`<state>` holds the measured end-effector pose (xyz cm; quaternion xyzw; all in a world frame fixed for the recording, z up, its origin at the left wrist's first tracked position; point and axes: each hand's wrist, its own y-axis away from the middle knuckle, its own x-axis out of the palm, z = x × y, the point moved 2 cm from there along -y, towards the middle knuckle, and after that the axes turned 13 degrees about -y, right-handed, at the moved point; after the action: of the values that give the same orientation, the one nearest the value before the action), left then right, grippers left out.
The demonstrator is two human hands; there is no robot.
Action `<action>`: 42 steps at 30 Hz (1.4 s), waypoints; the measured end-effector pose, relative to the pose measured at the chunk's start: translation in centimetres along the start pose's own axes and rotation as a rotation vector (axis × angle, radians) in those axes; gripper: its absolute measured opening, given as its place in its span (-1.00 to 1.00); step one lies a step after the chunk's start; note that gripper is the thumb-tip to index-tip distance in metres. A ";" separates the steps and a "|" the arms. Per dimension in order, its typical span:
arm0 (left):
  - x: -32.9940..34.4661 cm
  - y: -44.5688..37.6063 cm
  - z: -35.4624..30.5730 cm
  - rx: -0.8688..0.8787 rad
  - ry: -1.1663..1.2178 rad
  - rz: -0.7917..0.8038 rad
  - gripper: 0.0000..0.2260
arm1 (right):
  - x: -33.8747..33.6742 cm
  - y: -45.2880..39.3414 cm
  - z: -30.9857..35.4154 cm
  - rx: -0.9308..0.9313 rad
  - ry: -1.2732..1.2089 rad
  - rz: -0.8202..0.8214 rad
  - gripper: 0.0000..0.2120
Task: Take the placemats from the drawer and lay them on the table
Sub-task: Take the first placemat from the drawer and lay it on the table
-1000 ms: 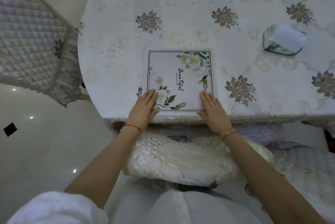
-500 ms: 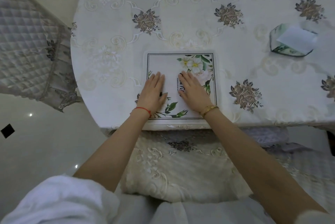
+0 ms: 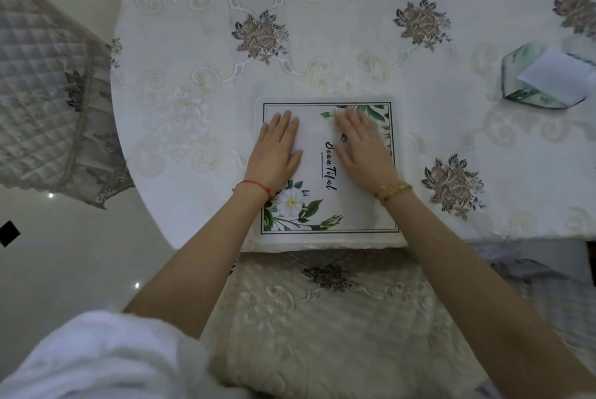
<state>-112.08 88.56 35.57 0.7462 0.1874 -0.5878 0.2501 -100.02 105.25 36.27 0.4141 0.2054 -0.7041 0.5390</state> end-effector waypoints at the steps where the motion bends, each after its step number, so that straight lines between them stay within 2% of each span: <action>1: -0.1 -1.2 -0.3 0.004 -0.009 0.002 -0.46 | 0.5 -1.6 0.6 -0.017 0.012 0.036 -0.43; 4: -0.2 -4.1 -0.7 -0.010 -0.028 0.007 -0.46 | 1.5 -5.1 1.5 -0.073 0.046 0.097 -0.43; 8: 0.0 -4.8 0.6 -0.035 -0.021 -0.033 -0.45 | 1.0 -5.4 0.0 -0.099 0.062 0.081 -0.42; 13: 0.2 -3.6 2.8 -0.077 -0.039 -0.097 -0.43 | -2.2 -2.2 -4.8 0.029 -0.011 -0.035 -0.39; 18: -0.7 -3.0 3.8 -0.268 0.042 -0.122 -0.38 | -3.6 -1.2 -6.6 0.115 0.007 -0.061 -0.34; 21: -1.1 -3.4 1.9 -0.099 -0.015 -0.114 -0.42 | -2.4 -2.6 -3.6 0.019 -0.009 -0.056 -0.37; 24: -0.6 -4.0 -0.4 0.031 -0.014 -0.052 -0.42 | 0.1 -3.9 -0.3 -0.086 0.018 0.047 -0.40; 27: 0.0 -3.8 -0.9 0.016 -0.024 -0.026 -0.43 | 1.4 -4.5 0.4 -0.084 0.026 0.088 -0.39; 37: -0.5 1.1 4.3 -0.216 0.048 -0.084 -0.42 | -3.5 1.4 -7.0 0.153 -0.069 -0.066 -0.30; 39: -0.2 2.7 3.8 -0.191 0.023 -0.098 -0.45 | -3.5 2.3 -6.3 0.148 -0.064 -0.084 -0.33; 42: 0.3 4.4 1.7 -0.089 0.038 -0.061 -0.45 | -2.1 3.6 -3.0 0.036 -0.039 -0.049 -0.34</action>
<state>-110.83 84.04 35.60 0.7394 0.2407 -0.5718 0.2614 -95.42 107.46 36.77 0.4046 0.1921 -0.7286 0.5182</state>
